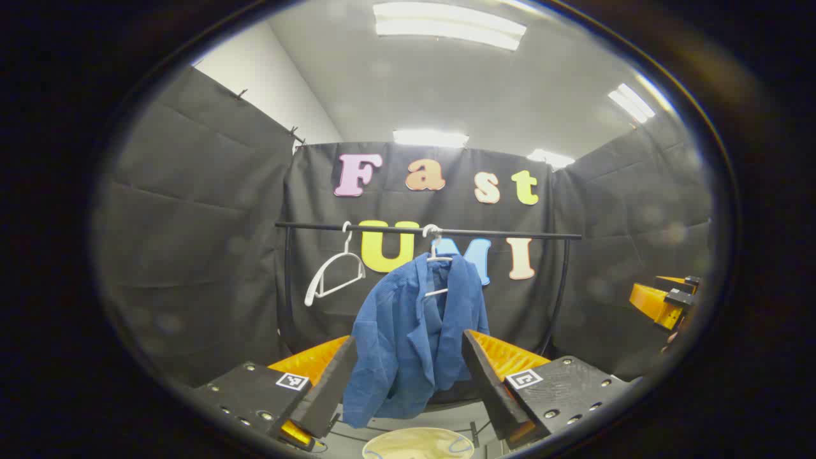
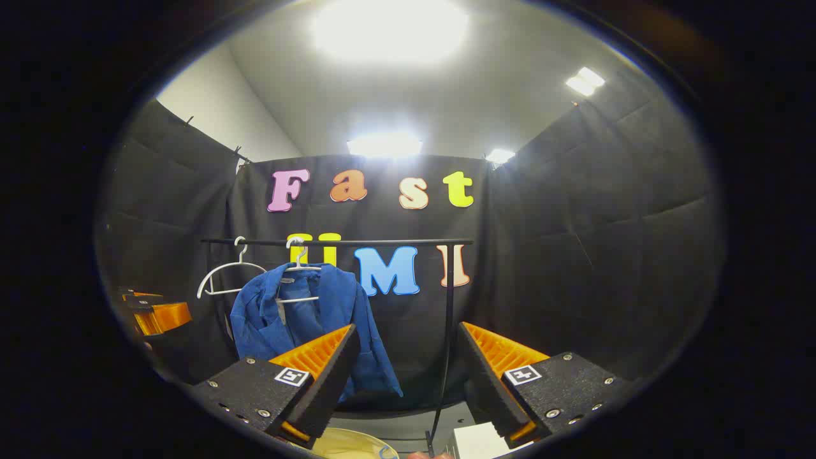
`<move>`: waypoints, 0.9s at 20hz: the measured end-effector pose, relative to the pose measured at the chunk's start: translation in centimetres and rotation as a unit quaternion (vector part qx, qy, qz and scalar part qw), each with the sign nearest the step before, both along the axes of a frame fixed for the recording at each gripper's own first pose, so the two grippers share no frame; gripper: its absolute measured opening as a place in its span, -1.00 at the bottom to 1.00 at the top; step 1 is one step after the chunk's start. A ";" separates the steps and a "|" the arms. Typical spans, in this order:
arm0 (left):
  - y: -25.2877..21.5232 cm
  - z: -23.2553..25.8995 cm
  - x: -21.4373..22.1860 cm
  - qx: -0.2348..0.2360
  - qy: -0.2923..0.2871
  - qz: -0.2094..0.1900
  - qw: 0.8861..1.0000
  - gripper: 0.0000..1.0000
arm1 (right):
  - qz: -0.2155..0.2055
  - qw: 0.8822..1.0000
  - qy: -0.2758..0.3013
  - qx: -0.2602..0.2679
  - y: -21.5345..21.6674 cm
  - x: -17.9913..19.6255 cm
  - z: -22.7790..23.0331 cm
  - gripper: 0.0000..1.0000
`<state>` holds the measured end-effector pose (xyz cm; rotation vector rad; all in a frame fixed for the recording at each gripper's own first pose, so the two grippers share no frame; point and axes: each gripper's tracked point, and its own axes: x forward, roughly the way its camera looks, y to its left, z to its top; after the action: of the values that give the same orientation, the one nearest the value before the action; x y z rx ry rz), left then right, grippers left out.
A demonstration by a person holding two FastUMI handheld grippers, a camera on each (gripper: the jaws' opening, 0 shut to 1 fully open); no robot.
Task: Grasp the clothes on the hanger with both hands and then place them into the laundry hamper below.
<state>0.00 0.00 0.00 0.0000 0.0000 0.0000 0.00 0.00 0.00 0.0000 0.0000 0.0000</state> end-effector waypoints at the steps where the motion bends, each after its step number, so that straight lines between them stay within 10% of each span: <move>1: 0.0 -0.2 -0.1 0.000 0.001 -0.001 1.000 0.90 | 0.001 1.000 0.002 0.000 0.3 0.1 -0.1 0.90; 18: 0.8 0.3 0.7 0.012 0.005 0.001 1.000 0.90 | 0.009 1.000 0.010 0.006 1.6 1.7 0.0 0.90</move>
<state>0.66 0.81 0.27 0.0234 0.0093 0.0010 1.67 1.55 0.04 0.0125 0.0209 0.0186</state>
